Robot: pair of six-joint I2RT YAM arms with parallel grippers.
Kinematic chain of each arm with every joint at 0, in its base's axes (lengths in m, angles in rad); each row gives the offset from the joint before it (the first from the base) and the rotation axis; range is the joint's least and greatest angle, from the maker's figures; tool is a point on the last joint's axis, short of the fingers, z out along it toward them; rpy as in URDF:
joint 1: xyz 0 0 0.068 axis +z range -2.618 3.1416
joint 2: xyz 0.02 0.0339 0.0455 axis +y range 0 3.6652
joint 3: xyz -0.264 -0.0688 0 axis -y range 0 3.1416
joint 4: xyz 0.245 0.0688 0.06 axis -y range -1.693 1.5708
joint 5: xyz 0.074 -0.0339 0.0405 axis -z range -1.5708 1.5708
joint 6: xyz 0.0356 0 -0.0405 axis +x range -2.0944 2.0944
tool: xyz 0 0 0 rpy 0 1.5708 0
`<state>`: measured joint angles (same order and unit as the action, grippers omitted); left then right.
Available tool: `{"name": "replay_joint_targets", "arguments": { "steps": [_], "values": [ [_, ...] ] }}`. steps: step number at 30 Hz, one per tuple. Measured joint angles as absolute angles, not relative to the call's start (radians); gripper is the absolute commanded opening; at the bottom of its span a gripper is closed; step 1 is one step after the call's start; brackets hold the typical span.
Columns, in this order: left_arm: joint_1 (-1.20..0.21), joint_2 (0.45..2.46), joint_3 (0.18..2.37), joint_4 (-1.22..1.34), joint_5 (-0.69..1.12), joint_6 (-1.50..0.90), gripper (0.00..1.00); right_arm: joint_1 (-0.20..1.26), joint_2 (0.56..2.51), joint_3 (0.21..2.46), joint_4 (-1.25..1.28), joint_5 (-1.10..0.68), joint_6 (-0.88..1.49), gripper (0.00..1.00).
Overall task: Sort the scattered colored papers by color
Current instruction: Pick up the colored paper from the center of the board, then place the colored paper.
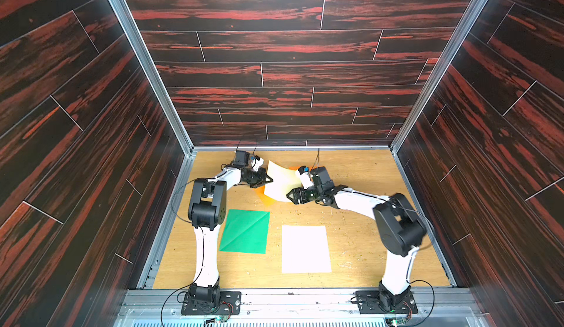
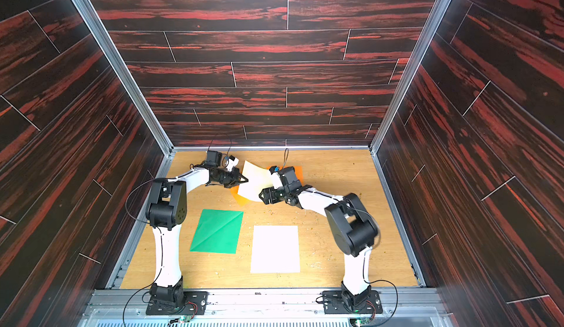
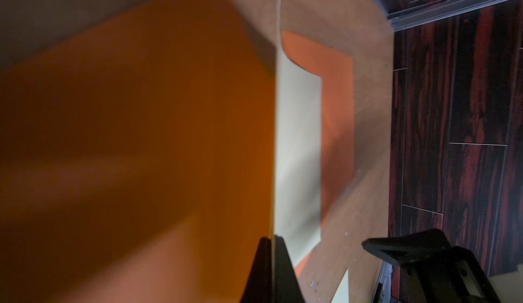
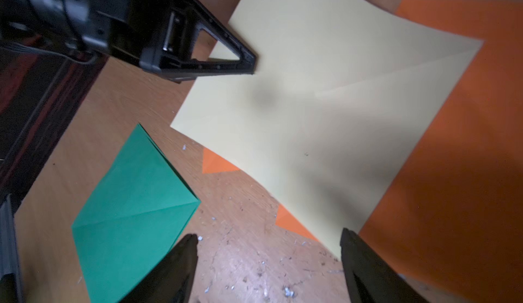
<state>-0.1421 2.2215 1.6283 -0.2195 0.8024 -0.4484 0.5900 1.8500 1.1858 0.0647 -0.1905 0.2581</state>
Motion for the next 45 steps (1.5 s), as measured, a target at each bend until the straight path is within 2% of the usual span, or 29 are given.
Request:
{"name": "replay_joint_targets", "arguments": {
  "steps": [5,13,21,26,35,45],
  "values": [
    [-0.171,2.079,1.605,-0.114,0.786,-0.529,0.0,0.591,1.688,1.155,0.076,-0.147,0.27,0.84],
    [-0.272,1.805,1.423,0.03,0.71,-0.671,0.0,0.595,1.522,1.099,0.042,-0.085,0.284,0.84],
    [-0.466,1.608,1.312,0.07,0.579,-0.756,0.0,0.598,1.354,1.033,-0.006,-0.037,0.303,0.85],
    [-0.578,1.494,1.15,0.166,0.502,-0.833,0.0,0.599,1.226,1.033,-0.032,0.007,0.303,0.86],
    [-0.733,1.427,0.871,0.219,0.352,-0.925,0.0,0.599,1.073,1.033,-0.06,0.102,0.31,0.87],
    [-0.816,1.365,0.694,0.278,0.257,-1.019,0.0,0.599,1.1,1.032,-0.068,0.132,0.319,0.87]
  ]
}}
